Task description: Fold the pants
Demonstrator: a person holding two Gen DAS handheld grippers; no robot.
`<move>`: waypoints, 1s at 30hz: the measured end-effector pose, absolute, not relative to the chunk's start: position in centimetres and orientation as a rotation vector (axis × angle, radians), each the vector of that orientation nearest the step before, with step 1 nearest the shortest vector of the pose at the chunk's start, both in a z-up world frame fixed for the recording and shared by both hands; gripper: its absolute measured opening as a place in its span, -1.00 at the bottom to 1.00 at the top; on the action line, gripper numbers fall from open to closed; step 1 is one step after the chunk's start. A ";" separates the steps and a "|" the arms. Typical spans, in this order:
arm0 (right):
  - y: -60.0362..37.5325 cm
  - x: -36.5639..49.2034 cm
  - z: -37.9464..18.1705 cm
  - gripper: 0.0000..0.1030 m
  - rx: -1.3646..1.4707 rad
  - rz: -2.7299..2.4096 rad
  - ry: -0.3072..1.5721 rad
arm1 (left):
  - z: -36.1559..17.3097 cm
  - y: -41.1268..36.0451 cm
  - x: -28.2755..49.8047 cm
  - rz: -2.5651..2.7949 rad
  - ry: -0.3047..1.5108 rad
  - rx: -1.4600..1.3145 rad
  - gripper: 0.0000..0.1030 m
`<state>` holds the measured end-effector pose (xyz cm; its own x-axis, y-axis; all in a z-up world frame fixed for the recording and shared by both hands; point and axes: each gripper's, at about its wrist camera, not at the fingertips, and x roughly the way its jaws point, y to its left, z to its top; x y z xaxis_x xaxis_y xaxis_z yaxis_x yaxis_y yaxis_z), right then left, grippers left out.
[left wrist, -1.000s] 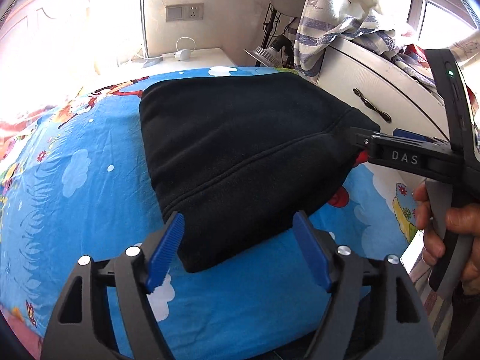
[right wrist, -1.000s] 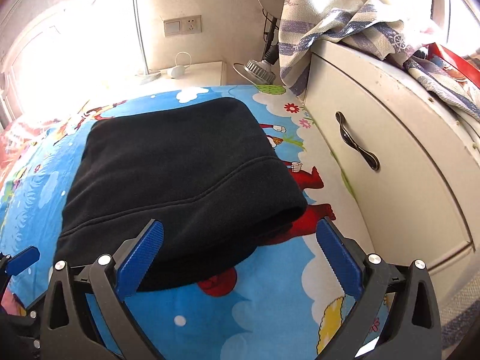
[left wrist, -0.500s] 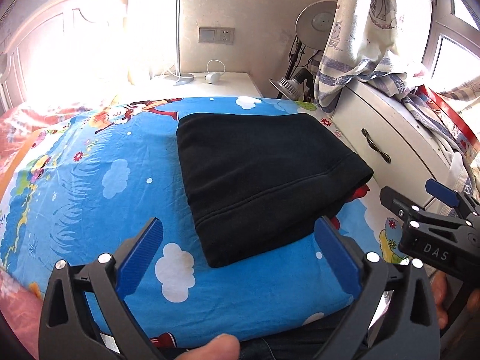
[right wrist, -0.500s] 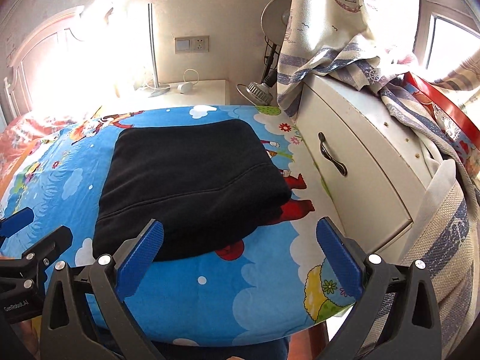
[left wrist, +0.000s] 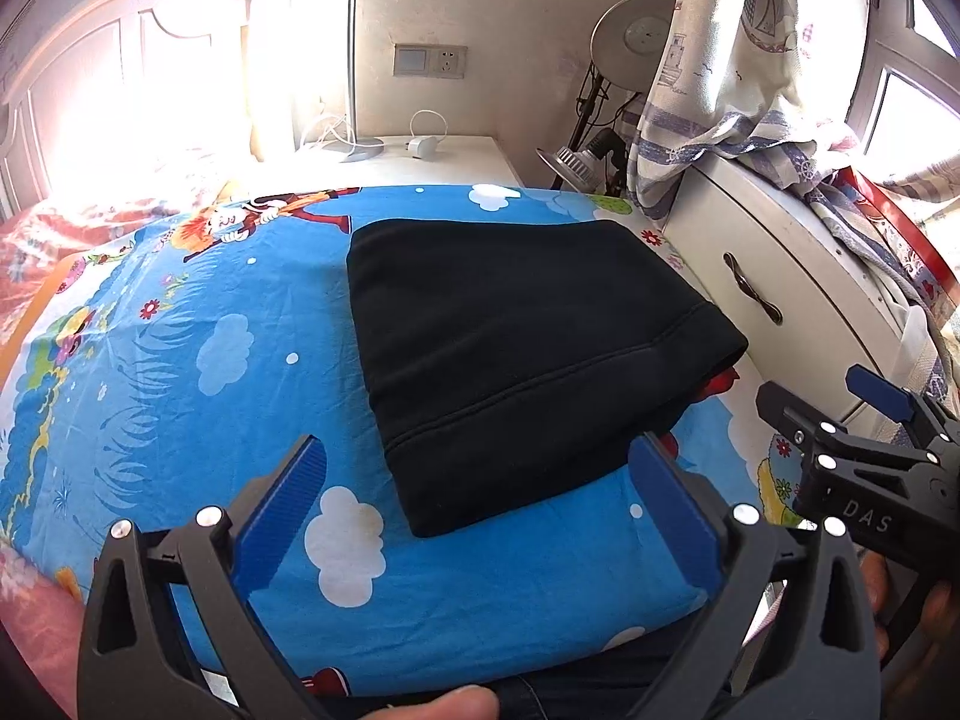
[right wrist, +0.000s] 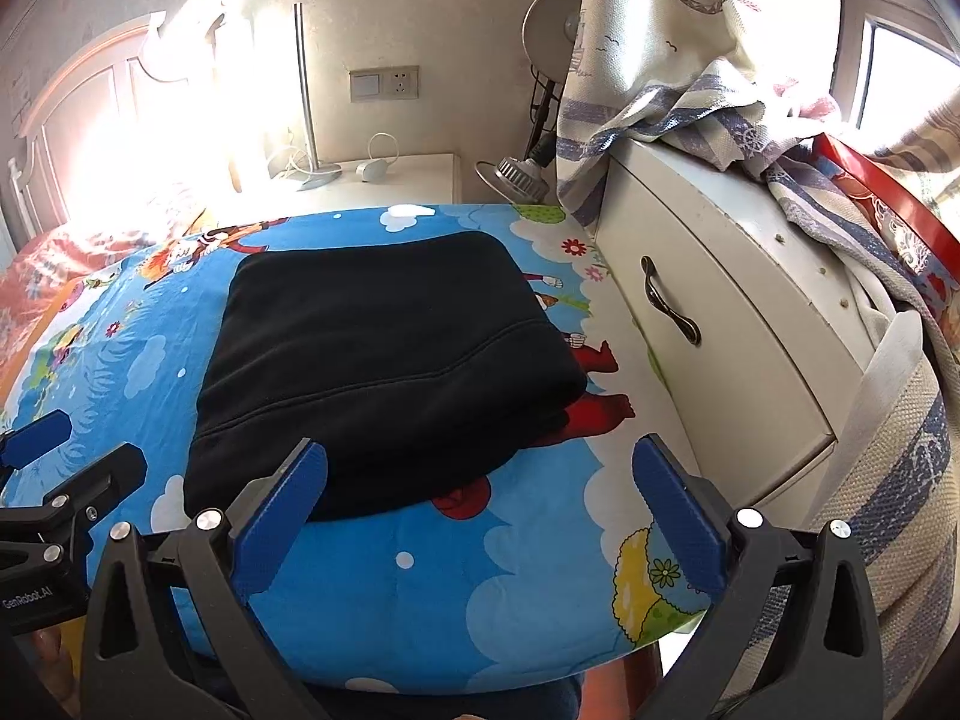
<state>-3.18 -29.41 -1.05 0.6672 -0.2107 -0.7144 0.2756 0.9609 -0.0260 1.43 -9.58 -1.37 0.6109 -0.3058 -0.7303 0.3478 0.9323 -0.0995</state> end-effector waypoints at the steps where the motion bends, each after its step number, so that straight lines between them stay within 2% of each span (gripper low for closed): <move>1: -29.4 -3.2 -1.0 0.90 0.088 -0.274 0.793 | -1.3 -9.6 1.4 -0.379 0.832 0.053 0.96; 30: -29.5 -3.1 -1.5 0.90 0.095 -0.269 0.801 | -1.6 -9.8 1.4 -0.381 0.835 0.052 0.96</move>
<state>-3.15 -29.51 -1.48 0.6637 -0.2018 -0.7202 0.2732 0.9618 -0.0177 1.45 -9.76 -1.59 0.6078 -0.3097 -0.7312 0.3500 0.9310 -0.1034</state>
